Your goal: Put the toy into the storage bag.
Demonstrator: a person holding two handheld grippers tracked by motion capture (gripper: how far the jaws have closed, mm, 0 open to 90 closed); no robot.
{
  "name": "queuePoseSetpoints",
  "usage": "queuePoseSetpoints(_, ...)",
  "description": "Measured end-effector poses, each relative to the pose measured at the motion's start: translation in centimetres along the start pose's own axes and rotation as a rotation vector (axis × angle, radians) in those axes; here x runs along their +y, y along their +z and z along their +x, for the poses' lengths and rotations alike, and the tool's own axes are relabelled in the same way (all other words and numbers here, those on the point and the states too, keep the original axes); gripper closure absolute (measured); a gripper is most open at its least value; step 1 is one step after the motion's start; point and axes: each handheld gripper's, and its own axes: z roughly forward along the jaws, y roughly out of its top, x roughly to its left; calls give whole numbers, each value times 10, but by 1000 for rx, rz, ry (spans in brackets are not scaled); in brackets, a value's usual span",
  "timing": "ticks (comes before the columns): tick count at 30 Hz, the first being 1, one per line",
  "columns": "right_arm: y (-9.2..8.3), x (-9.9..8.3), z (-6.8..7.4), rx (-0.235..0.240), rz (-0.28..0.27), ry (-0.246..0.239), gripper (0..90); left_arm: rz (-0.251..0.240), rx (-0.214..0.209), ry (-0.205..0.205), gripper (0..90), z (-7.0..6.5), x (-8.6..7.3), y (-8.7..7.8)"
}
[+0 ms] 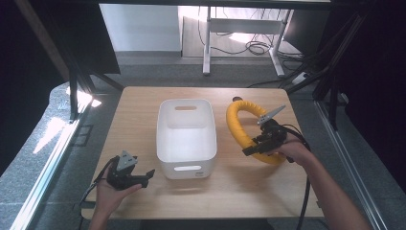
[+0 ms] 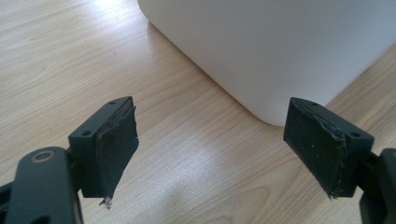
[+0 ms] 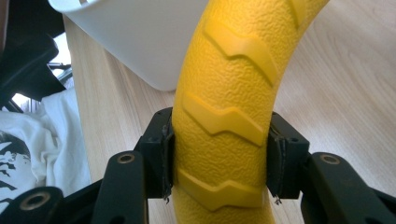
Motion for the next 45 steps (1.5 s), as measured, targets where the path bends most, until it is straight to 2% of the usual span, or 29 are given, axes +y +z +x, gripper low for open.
queuePoseSetpoints(10, -10, 3, 2, -3, -72, -9, 519, -1, 2, -1, 176, 0, 0, 0)
queuePoseSetpoints(18, -21, 9, 10, -16, -132, -29, 519, -2, 3, -1, 176, 0, 0, 0)
queuePoseSetpoints(23, -25, 14, 15, -17, -151, -45, 519, -1, 4, 0, 176, 0, 0, 0)
queuePoseSetpoints(31, -37, 24, 21, -14, -233, -72, 520, -2, 6, -1, 176, 0, 0, 0)
queuePoseSetpoints(37, -43, 26, 23, -9, -264, -70, 520, 0, 7, 1, 176, 1, 0, 0)
queuePoseSetpoints(45, -49, 31, 27, -12, -279, -85, 520, -1, 7, 0, 176, 0, 0, 0)
